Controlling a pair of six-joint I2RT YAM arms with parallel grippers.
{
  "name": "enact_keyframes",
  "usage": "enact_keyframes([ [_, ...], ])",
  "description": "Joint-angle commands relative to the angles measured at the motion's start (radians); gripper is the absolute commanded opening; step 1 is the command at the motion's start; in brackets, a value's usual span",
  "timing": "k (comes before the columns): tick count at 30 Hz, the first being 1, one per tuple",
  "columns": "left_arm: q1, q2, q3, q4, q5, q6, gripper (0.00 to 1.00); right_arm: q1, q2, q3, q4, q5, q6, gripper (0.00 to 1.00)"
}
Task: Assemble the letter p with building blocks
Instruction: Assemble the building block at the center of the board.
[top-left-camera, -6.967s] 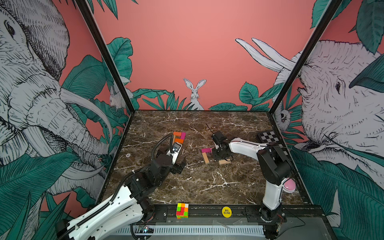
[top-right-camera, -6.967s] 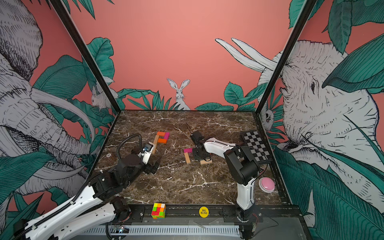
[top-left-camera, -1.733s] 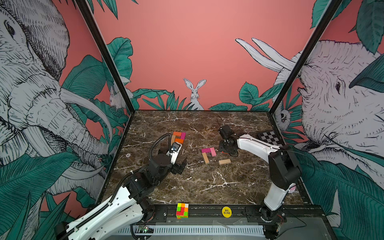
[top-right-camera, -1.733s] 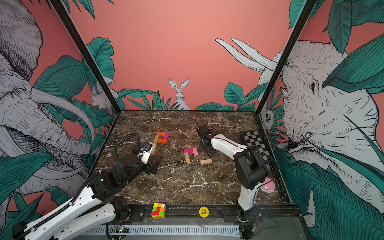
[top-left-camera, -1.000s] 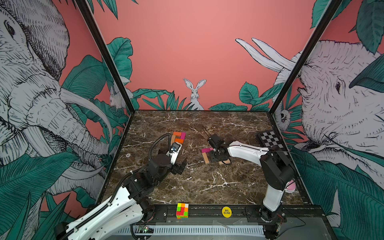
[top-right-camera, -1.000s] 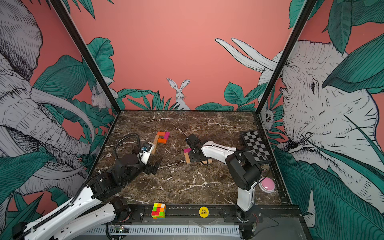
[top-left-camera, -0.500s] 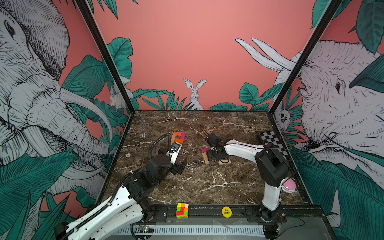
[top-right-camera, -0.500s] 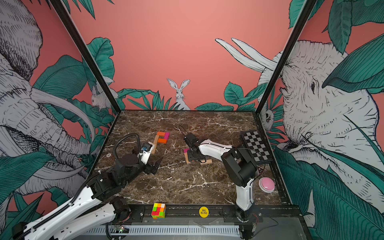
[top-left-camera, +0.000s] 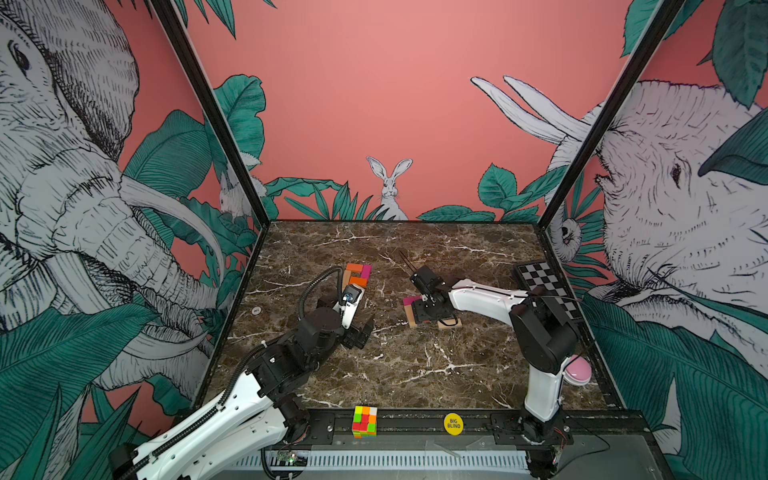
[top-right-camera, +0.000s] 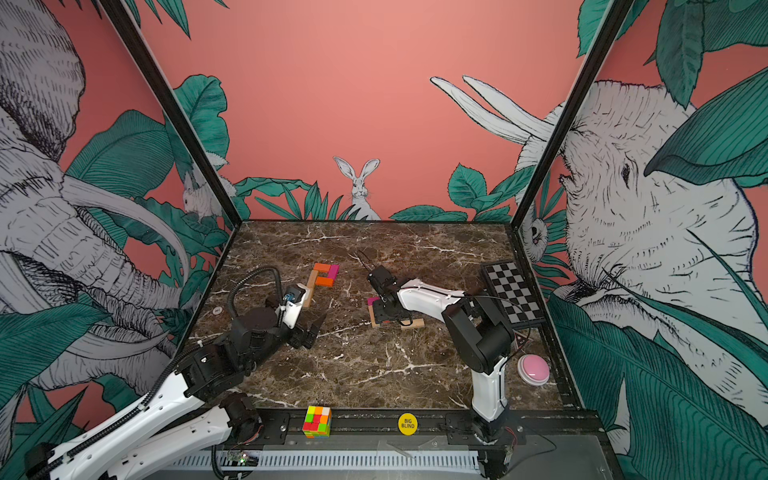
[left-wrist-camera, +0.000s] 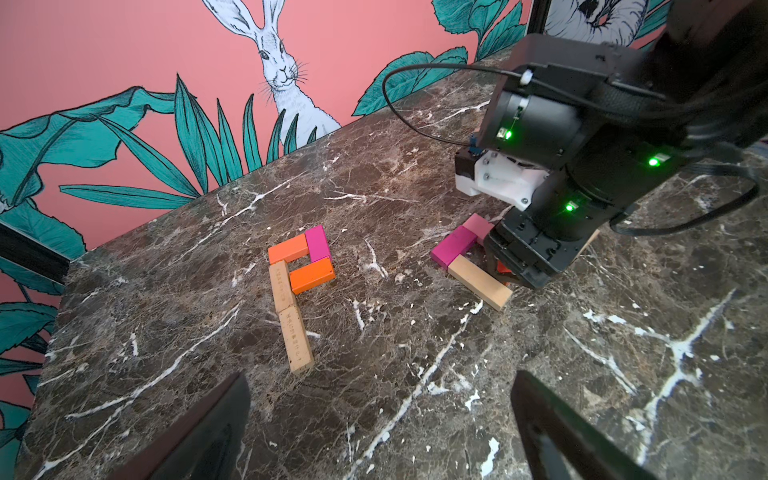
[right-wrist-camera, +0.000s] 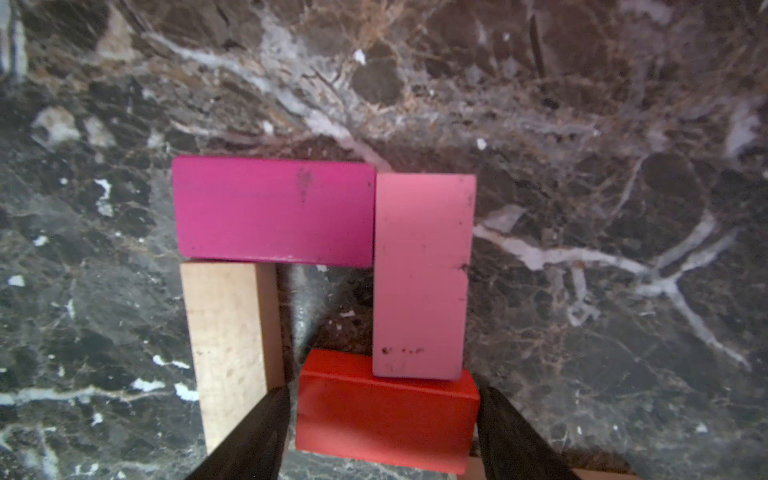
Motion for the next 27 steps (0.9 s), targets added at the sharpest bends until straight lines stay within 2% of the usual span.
enact_keyframes([
  [1, 0.005, 0.001, 0.016, 0.012, -0.001, -0.011, 1.0, 0.003, -0.002, -0.006, -0.007, 0.011, -0.006, 0.72],
  [8, 0.005, 0.002, 0.015, 0.012, -0.002, -0.011, 0.99, 0.002, -0.048, -0.006, -0.023, 0.025, -0.008, 0.72],
  [15, 0.005, 0.011, 0.015, 0.013, -0.004, -0.011, 1.0, -0.013, -0.167, -0.028, -0.028, 0.019, -0.009, 0.7],
  [17, 0.005, 0.015, 0.016, 0.012, -0.003, -0.011, 1.0, -0.03, -0.192, -0.038, -0.025, 0.016, -0.015, 0.63],
  [18, 0.004, 0.015, 0.015, 0.012, -0.002, -0.011, 1.0, -0.042, -0.2, -0.045, -0.028, 0.015, -0.018, 0.55],
  [22, 0.005, 0.014, 0.014, 0.014, -0.002, -0.012, 1.0, -0.09, -0.21, -0.081, -0.022, -0.002, -0.022, 0.31],
  [24, 0.004, 0.018, 0.014, 0.013, 0.002, -0.012, 1.0, -0.108, -0.208, -0.099, -0.016, -0.005, -0.022, 0.24],
  [27, 0.005, 0.026, 0.016, 0.013, 0.011, -0.012, 0.99, -0.123, -0.187, -0.112, -0.005, -0.011, -0.022, 0.21],
])
